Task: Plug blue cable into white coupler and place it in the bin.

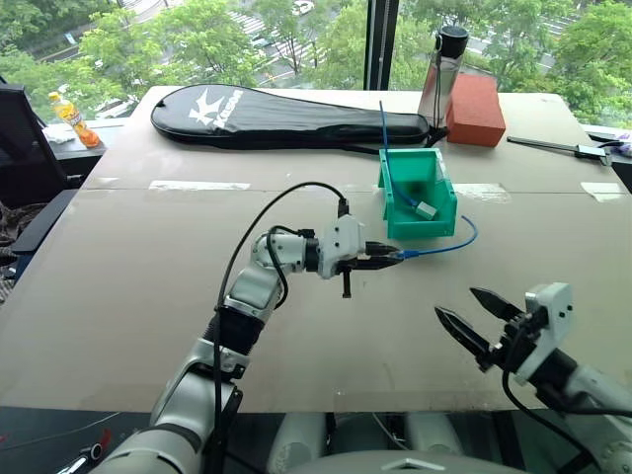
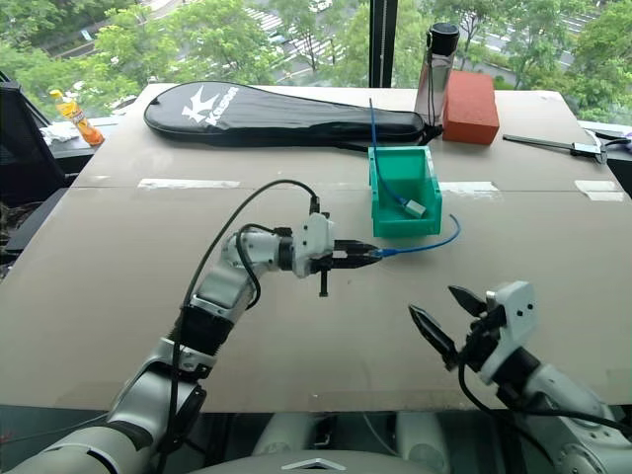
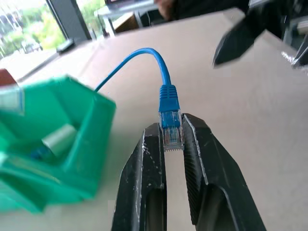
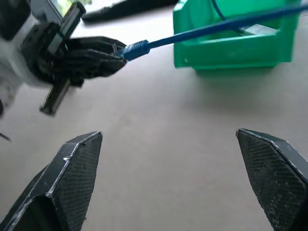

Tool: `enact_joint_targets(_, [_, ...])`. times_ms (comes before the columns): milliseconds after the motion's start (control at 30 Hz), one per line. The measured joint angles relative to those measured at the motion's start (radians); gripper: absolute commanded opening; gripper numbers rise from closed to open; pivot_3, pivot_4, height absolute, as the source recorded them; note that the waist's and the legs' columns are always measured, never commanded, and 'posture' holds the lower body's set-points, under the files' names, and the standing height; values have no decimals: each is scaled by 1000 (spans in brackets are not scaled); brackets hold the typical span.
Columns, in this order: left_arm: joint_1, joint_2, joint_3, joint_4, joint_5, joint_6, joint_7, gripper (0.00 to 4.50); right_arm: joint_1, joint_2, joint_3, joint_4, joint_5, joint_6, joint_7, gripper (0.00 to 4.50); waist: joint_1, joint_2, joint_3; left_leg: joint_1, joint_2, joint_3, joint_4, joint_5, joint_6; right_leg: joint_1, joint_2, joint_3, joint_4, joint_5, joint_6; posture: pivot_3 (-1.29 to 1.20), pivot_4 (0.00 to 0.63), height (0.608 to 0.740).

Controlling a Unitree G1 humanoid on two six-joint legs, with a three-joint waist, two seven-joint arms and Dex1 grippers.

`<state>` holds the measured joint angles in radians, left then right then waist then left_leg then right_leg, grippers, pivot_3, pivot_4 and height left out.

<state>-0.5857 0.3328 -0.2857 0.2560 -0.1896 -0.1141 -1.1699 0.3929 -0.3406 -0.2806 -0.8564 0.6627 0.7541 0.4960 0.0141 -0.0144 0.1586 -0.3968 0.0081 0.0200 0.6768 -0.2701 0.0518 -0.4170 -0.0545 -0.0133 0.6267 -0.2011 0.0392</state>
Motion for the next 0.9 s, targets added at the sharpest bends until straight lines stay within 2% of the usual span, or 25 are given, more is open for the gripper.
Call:
enact_joint_targets(67, [-6, -19, 31, -106, -37, -48, 10, 25, -184, 193, 66, 6, 225, 107, -281, 4413, 1, 1, -1, 0, -1, 0, 0, 0, 0, 0, 0, 1, 0, 0, 0, 0, 150, 740])
enact_joint_targets(167, [-6, -27, 41, -119, -35, -74, 32, 25, -288, 253, 60, 36, 351, 110, -428, 4413, 0, 1, -1, 0, -2, 1, 0, 0, 0, 0, 1, 0, 0, 2, 3, 0, 150, 740])
enact_joint_targets(267, [0, -30, 41, -128, -23, -108, 54, 0, -358, 254, 54, 60, 496, 101, -550, 3051, 1, 1, -1, 0, -3, 1, 0, 0, 0, 0, 1, 0, 0, 2, 4, 0, 150, 740])
enact_joint_targets(300, [2, -30, 41, -128, -17, -115, 60, 0, -368, 247, 54, 64, 530, 94, -575, 2637, 0, 1, -1, 0, -2, 1, 0, 0, 0, 0, 1, 0, 0, 2, 4, 0, 150, 740])
enact_joint_targets(400, [11, -29, 40, -128, -7, -134, 69, 0, -396, 214, 63, 82, 605, 77, -644, 2637, -2, 1, -1, 0, -2, 1, 0, 0, 0, 0, 2, 0, 0, 2, 4, 0, 150, 740])
enact_joint_targets(567, [12, -30, 40, -128, -6, -139, 84, 0, -423, 186, 90, 112, 644, 41, -683, 2637, -2, 1, -1, 0, -2, 1, 0, 0, 0, 0, 3, 0, 0, 2, 4, 0, 150, 740])
enact_joint_targets(667, [12, -29, 40, -128, -6, -139, 89, 0, -427, 171, 115, 123, 664, 21, -693, 1743, -2, 1, -1, 0, -2, 1, 0, 0, 0, 0, 3, 0, 0, 2, 4, 0, 150, 740])
enact_joint_targets(767, [14, -27, 41, -131, -6, -139, 98, 0, -431, 158, 138, 128, 678, 5, -698, 320, -2, 1, -1, 0, -2, 1, 0, 0, 0, 0, 3, 0, 0, 2, 4, 0, 150, 740])
enact_joint_targets(800, [14, -25, 41, -134, -4, -139, 100, 0, -432, 154, 140, 132, 681, 1, -698, 93, -2, 1, -1, 0, -2, 1, 0, 0, 0, 0, 3, 0, 0, 2, 4, 0, 150, 740])
enact_joint_targets(900, [24, -20, 42, -146, -4, -139, 109, 0, -433, 139, 156, 134, 685, -18, -698, 93, -2, 1, -1, 0, -2, 2, 0, 0, 0, 0, 3, 0, 0, 2, 4, 0, 150, 740])
